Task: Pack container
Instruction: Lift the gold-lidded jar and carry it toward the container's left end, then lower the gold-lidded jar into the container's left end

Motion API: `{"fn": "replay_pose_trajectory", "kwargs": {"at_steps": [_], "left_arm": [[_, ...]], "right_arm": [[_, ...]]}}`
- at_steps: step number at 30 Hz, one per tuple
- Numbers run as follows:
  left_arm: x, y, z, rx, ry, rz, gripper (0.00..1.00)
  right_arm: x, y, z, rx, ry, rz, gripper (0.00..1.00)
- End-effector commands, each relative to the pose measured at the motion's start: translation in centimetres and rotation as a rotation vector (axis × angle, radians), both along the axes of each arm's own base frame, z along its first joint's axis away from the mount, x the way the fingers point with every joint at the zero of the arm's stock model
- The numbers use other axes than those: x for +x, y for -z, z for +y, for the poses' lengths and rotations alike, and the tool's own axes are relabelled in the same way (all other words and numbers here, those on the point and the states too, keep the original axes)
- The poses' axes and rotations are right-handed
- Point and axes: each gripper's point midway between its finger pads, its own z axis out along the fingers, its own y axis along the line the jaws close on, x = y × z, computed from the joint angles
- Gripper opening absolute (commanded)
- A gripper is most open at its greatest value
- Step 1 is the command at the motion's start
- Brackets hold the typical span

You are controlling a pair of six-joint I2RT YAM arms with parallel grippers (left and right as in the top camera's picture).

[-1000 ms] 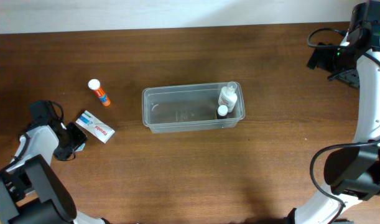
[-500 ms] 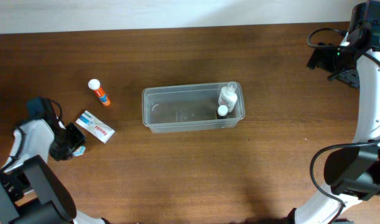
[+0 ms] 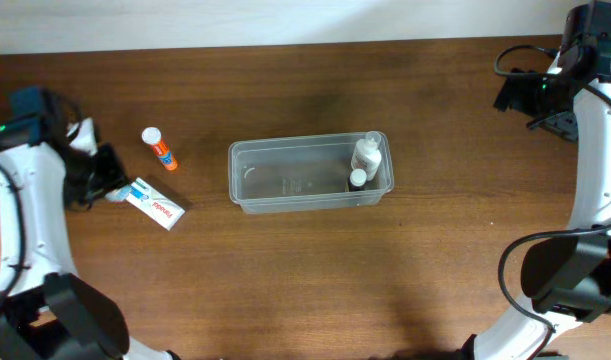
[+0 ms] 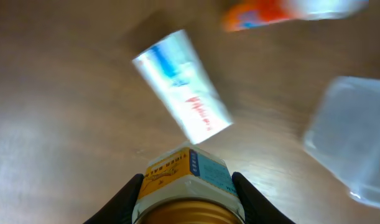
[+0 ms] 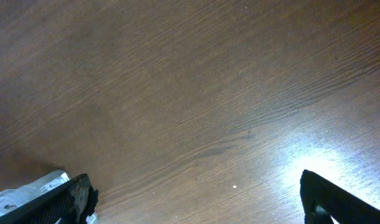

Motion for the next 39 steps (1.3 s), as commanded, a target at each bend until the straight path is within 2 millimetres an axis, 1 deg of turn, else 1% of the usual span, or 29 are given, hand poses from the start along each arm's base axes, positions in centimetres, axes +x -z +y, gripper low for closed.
{"fn": "replay_pose_trajectory", "kwargs": {"at_steps": [1, 3, 6, 9, 11, 14, 16, 18, 20, 23, 27, 37, 39], "left_arm": [[2.0, -4.9, -4.6, 0.020, 0.216, -0.162, 0.22], [2.6, -6.5, -6.8, 0.032, 0.280, -0.217, 0.21], [3.7, -8.7, -11.2, 0.042, 0.397, -0.316, 0.21], [4.7, -9.9, -15.7, 0.059, 0.513, -0.400, 0.20], [5.2, -10.2, -18.2, 0.087, 0.572, -0.435, 0.21], [5.6, -10.2, -21.1, 0.149, 0.639, -0.466, 0.21], [5.8, -9.9, -22.6, 0.178, 0.666, -0.472, 0.21], [6.0, -9.0, -23.9, 0.198, 0.692, -0.459, 0.21], [6.2, -7.7, -24.6, 0.218, 0.693, -0.428, 0.21], [6.4, -5.2, -25.0, 0.232, 0.683, -0.358, 0.21], [6.5, -1.4, -25.1, 0.222, 0.657, -0.246, 0.21], [6.4, 6.2, -25.2, 0.222, 0.651, -0.047, 0.19], [6.3, 7.3, -25.2, 0.218, 0.646, -0.018, 0.15]], "right_arm": [[-0.2, -1.8, -0.3, -0.018, 0.015, -0.044, 0.98], [-0.2, -1.8, -0.3, -0.018, 0.015, -0.044, 0.98], [-0.2, -1.8, -0.3, -0.018, 0.015, -0.044, 0.98], [-0.2, -1.8, -0.3, -0.018, 0.015, -0.044, 0.98], [-0.2, -1.8, -0.3, -0.018, 0.015, -0.044, 0.98], [-0.2, -1.8, -0.3, -0.018, 0.015, -0.044, 0.98], [-0.2, -1.8, -0.3, -0.018, 0.015, -0.044, 0.98], [-0.2, -1.8, -0.3, -0.018, 0.015, -0.044, 0.98], [-0.2, -1.8, -0.3, -0.018, 0.015, -0.045, 0.98], [-0.2, -1.8, -0.3, -0.018, 0.015, -0.044, 0.99], [-0.2, -1.8, -0.3, -0.018, 0.015, -0.044, 0.98], [-0.2, -1.8, -0.3, -0.018, 0.015, -0.044, 0.98], [-0.2, -1.8, -0.3, -0.018, 0.015, -0.044, 0.98]]}}
